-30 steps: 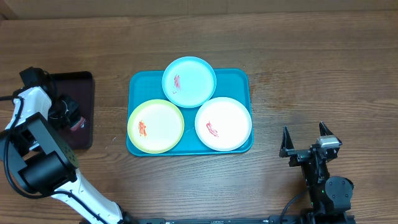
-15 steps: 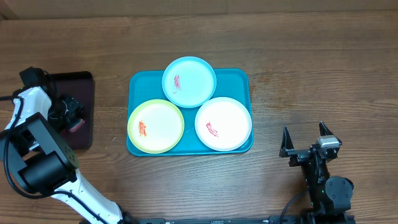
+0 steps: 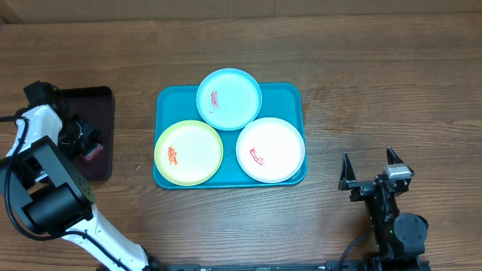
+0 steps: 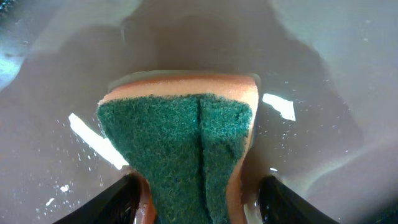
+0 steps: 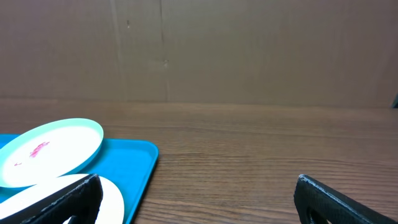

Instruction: Clean dirty plates on tray and stack at the side

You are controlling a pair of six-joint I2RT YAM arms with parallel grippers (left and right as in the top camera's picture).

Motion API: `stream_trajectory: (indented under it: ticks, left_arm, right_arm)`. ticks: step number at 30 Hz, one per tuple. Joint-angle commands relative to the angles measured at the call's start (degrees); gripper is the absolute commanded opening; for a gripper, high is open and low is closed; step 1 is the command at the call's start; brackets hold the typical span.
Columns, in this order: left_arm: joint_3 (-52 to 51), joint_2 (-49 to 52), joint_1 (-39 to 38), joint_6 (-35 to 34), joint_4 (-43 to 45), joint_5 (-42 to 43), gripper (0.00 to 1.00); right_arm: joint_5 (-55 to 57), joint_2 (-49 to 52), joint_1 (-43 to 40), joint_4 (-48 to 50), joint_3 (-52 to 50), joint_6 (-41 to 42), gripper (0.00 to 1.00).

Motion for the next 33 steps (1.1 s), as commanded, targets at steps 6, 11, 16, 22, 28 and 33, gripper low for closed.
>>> stream_trajectory:
  ticks: [6,11,16,22,28,33]
  left_arm:
    - [1.1,0.5,0.2,0.1,-0.4,-0.6,0.43]
    - [1.1,0.5,0.2,0.1,-0.2,-0.5,0.19]
    - [1.1,0.5,0.2,0.3,0.5,-0.5,0.04]
    - [3.6,0.4,0.2,2.2,0.3,-0.5,0.05]
    - [6.3,0.4,0.2,2.2,-1.1,-0.5,0.04]
    - [12.3,-0.4,0.2,2.2,-8.3,-0.5,0.04]
  right_arm:
    - [0.5,-0.6,0.3,0.4,-0.6,0.0,1.00]
    - [0.5,-0.6,0.3,0.4,-0.6,0.0,1.00]
    - [0.5,-0.6,0.3,0.4,-0.6,0.0,1.00]
    - [0.6,-0.6,0.3,0.4,-0.6,0.0,1.00]
    - [0.5,-0.6,0.3,0.4,-0.6,0.0,1.00]
    - [0.6,-0.6,0.3,0.4,-0.6,0.0,1.00]
